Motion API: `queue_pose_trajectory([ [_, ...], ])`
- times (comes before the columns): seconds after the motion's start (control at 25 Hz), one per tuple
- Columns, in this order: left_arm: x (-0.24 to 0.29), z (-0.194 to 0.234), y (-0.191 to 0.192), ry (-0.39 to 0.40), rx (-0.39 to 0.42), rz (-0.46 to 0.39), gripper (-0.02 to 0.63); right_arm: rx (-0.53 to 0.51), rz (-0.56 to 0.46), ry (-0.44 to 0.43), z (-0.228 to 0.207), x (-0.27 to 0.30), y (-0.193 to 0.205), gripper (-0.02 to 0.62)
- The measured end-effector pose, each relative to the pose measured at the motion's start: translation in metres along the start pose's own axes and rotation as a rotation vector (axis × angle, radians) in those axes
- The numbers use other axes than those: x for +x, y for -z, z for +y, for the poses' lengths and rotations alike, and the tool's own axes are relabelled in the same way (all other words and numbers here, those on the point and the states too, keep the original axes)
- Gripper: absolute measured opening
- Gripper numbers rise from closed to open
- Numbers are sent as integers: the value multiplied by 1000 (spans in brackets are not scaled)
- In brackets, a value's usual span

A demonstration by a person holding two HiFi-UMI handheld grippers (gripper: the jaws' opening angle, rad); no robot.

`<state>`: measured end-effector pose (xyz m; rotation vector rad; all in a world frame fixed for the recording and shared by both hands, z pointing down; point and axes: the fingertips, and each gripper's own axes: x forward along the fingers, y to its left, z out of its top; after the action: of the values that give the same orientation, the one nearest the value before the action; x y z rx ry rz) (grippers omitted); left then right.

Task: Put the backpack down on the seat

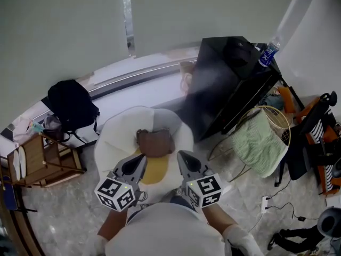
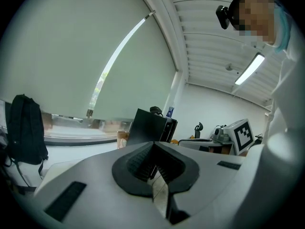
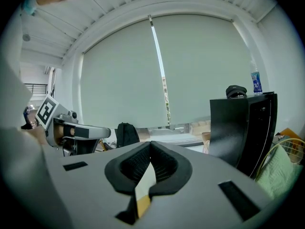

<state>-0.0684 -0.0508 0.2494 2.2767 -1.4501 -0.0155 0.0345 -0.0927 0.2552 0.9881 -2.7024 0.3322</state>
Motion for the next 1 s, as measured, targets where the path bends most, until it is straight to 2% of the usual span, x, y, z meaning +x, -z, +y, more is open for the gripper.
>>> queue_pose_trajectory([
  [0.24,-5,1,-1,9,9,14,34,9,8,-20,5,0,-5,31],
  [1.0,-4,13,1,12,-56,15,34,18,41,-36,8,10,4,31],
])
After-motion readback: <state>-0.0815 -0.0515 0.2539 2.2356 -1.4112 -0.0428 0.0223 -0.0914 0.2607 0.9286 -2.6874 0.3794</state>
